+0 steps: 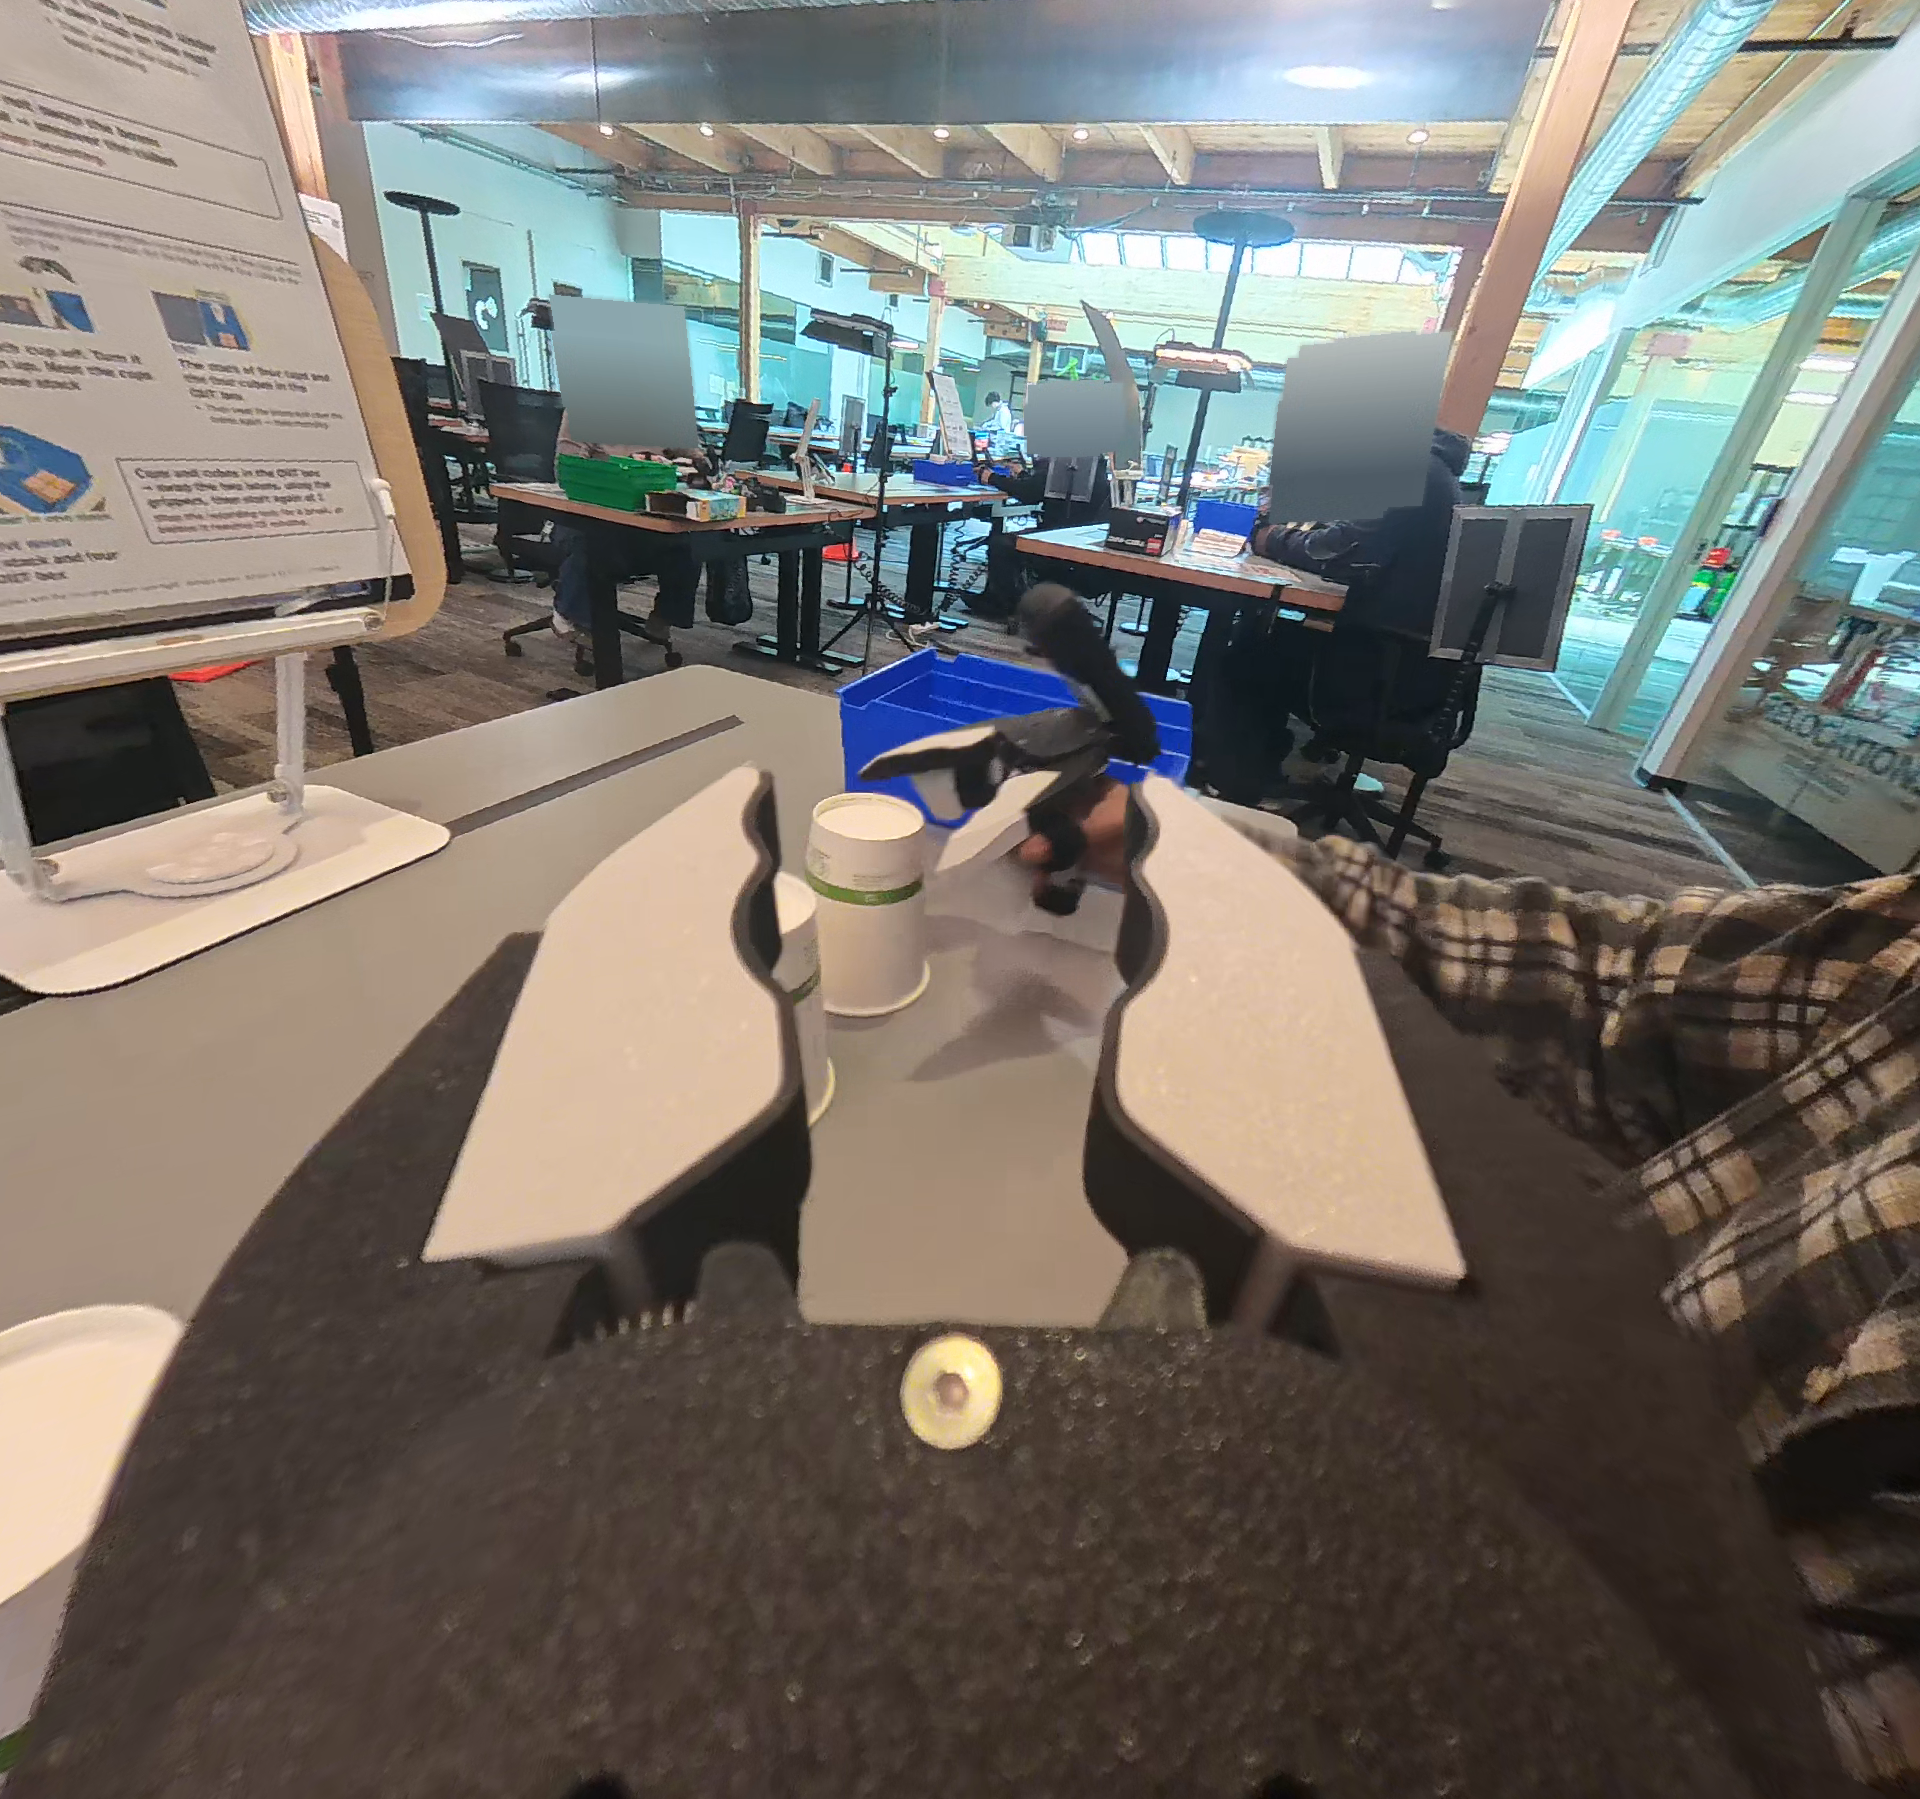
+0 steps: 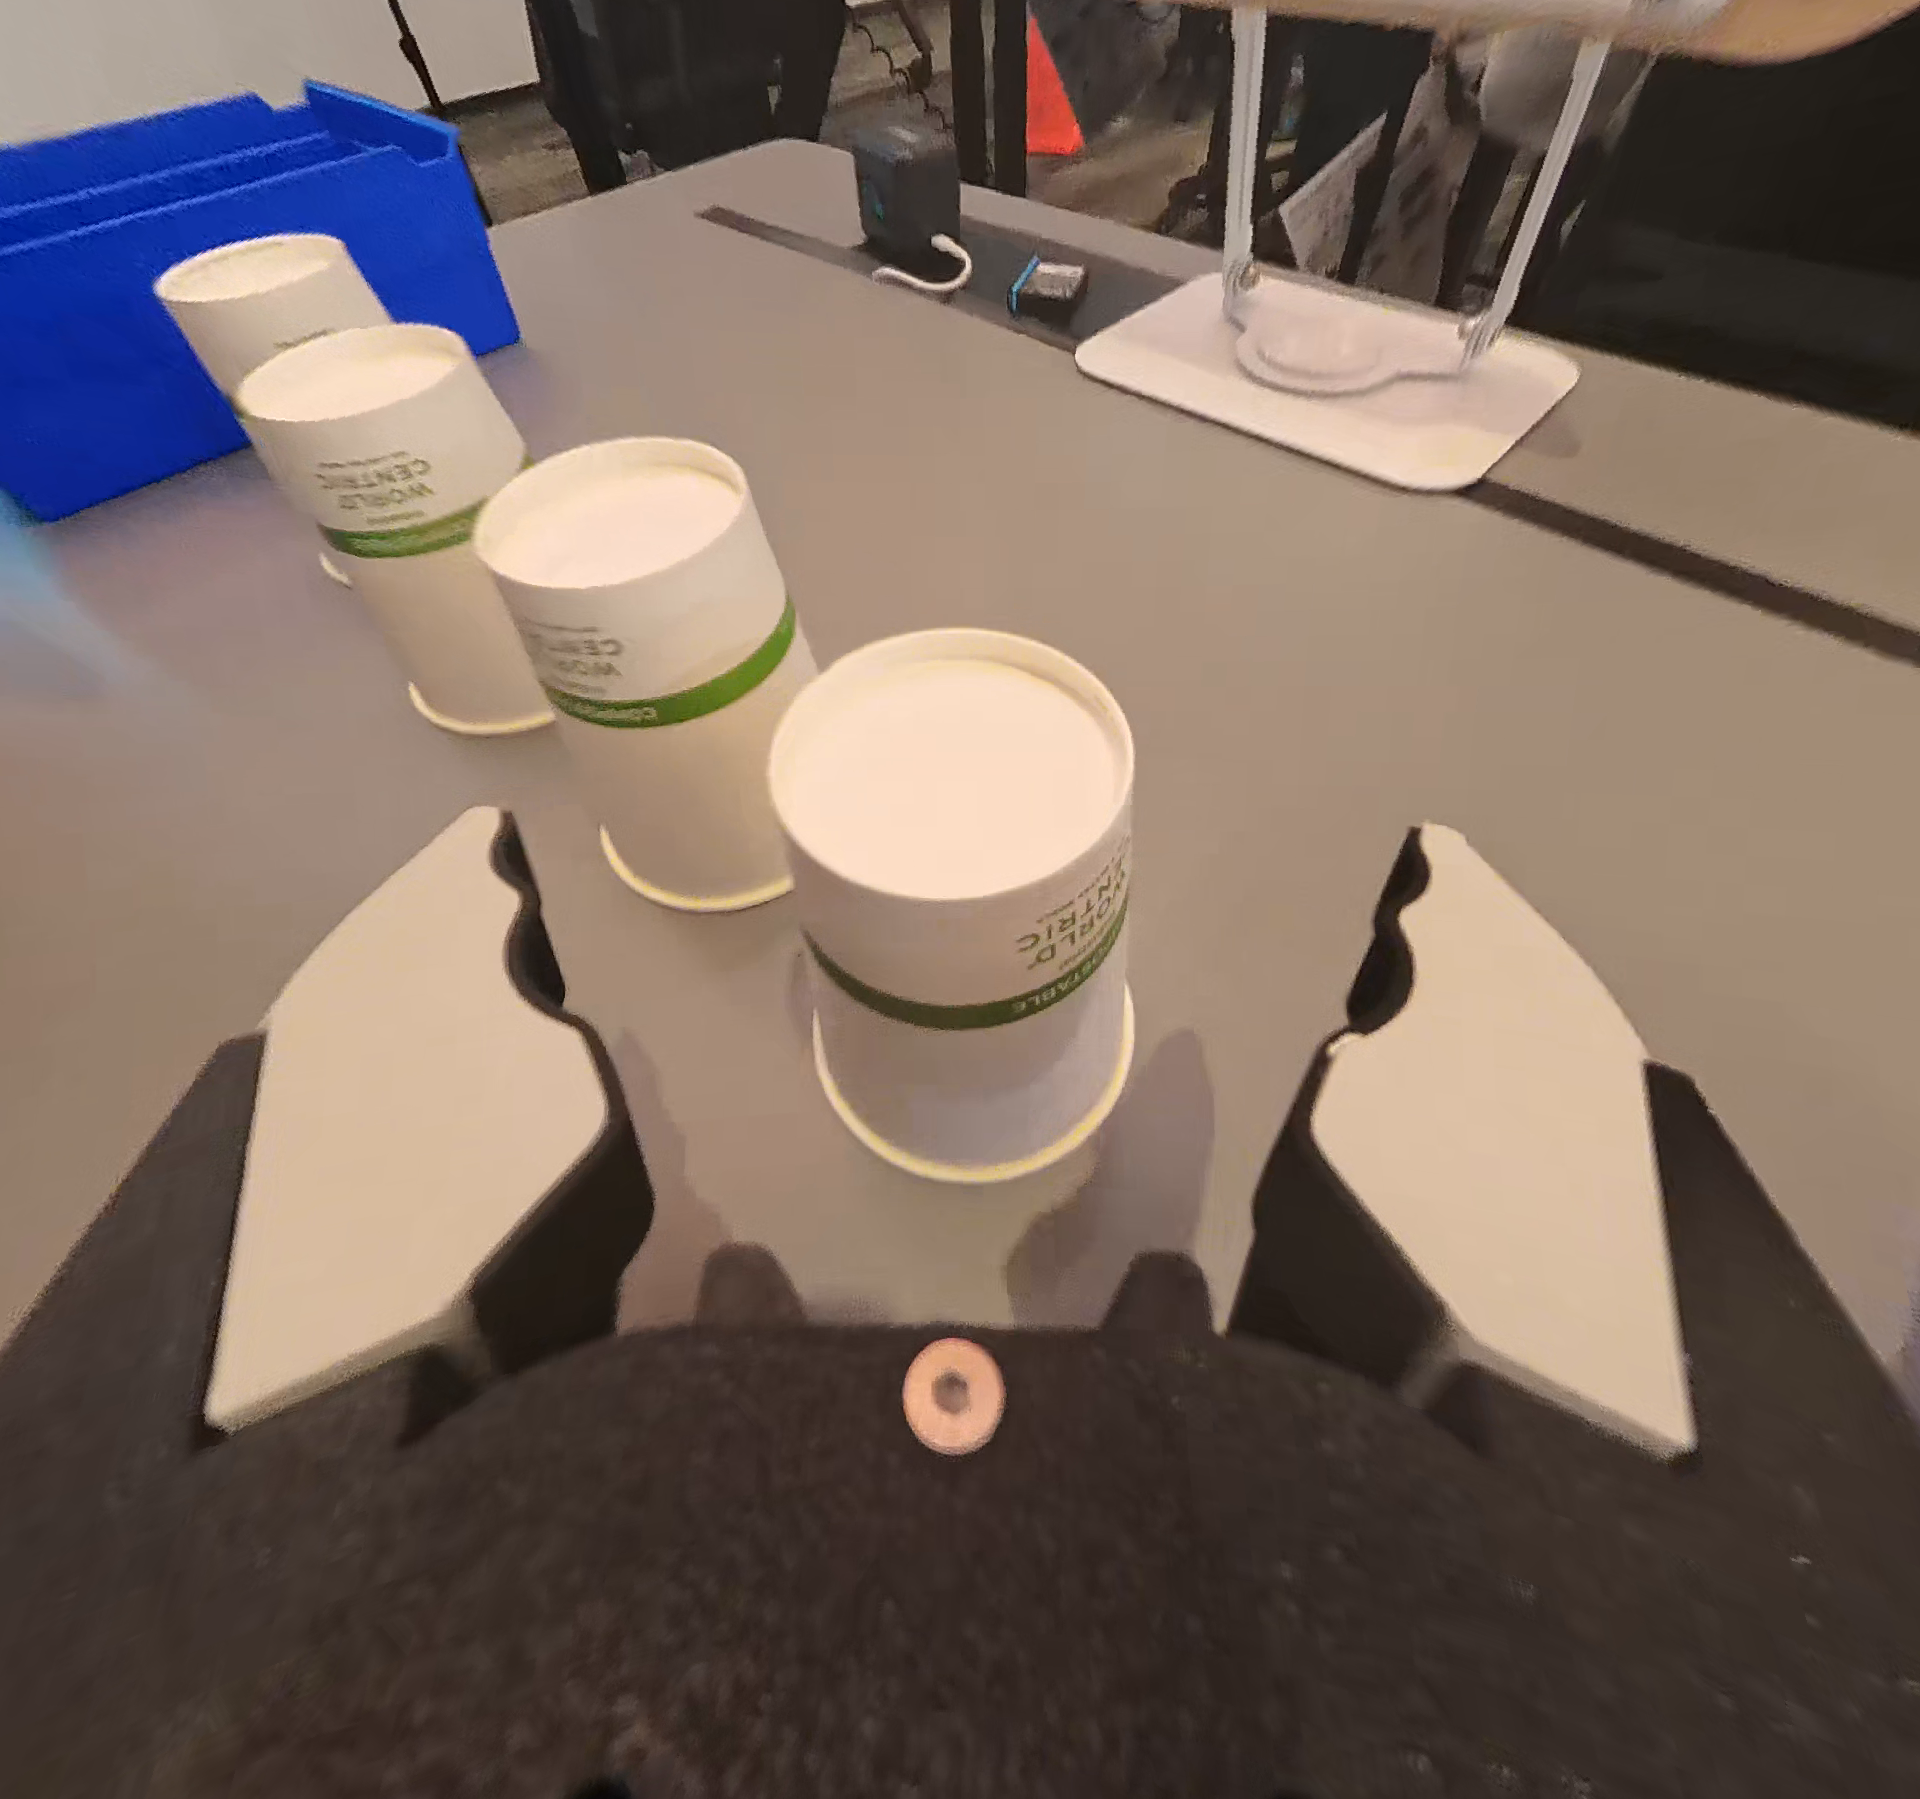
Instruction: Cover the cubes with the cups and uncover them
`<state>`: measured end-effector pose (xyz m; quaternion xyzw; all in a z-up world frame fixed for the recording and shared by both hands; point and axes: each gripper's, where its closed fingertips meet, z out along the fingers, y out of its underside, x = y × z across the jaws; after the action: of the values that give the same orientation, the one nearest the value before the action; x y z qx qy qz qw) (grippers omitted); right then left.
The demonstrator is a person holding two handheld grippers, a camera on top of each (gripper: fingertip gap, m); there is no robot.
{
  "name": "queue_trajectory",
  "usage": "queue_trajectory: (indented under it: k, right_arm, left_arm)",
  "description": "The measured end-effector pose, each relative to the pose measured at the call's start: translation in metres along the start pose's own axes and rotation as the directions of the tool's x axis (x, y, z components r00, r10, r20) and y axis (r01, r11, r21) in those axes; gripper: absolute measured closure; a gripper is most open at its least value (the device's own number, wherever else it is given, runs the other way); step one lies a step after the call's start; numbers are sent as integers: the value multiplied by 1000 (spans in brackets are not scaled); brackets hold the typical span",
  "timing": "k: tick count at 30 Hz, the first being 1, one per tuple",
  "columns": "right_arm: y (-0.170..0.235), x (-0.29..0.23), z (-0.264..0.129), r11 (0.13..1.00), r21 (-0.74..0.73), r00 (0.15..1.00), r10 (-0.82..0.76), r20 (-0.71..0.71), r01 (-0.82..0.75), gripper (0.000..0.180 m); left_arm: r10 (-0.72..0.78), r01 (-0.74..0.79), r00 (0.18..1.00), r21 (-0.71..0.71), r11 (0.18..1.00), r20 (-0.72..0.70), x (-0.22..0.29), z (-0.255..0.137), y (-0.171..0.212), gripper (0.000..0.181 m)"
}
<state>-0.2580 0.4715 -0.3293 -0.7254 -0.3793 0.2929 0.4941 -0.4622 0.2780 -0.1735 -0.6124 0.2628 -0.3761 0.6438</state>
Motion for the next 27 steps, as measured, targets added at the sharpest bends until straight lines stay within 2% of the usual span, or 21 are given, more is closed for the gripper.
queue_trajectory:
  k: [7, 10, 14, 21, 27]
  right_arm:
    - [-12, -29, -66, 994, 0, 994, -113, 9, 113, 34]
    - [-14, -51, -96, 990, 67, 992, -127, -14, 128, 34]
    - [-10, -78, -124, 980, 172, 995, -94, -41, 100, 34]
    - [-2, -93, -142, 957, 291, 999, -10, -36, 20, 38]
    - [-7, -85, -139, 945, 325, 997, 5, -73, 19, 41]
  left_arm:
    - [29, -33, 994, 34, 999, 102, -20, -20, -14, 116]
    - [43, -51, 988, 52, 997, 149, -27, -29, -20, 116]
    - [69, -71, 978, 7, 997, 196, -38, -29, -12, 116]
    - [64, -46, 979, -95, 994, 194, -38, -18, 25, 114]
    - [121, -82, 950, -145, 986, 287, -44, -42, 55, 113]
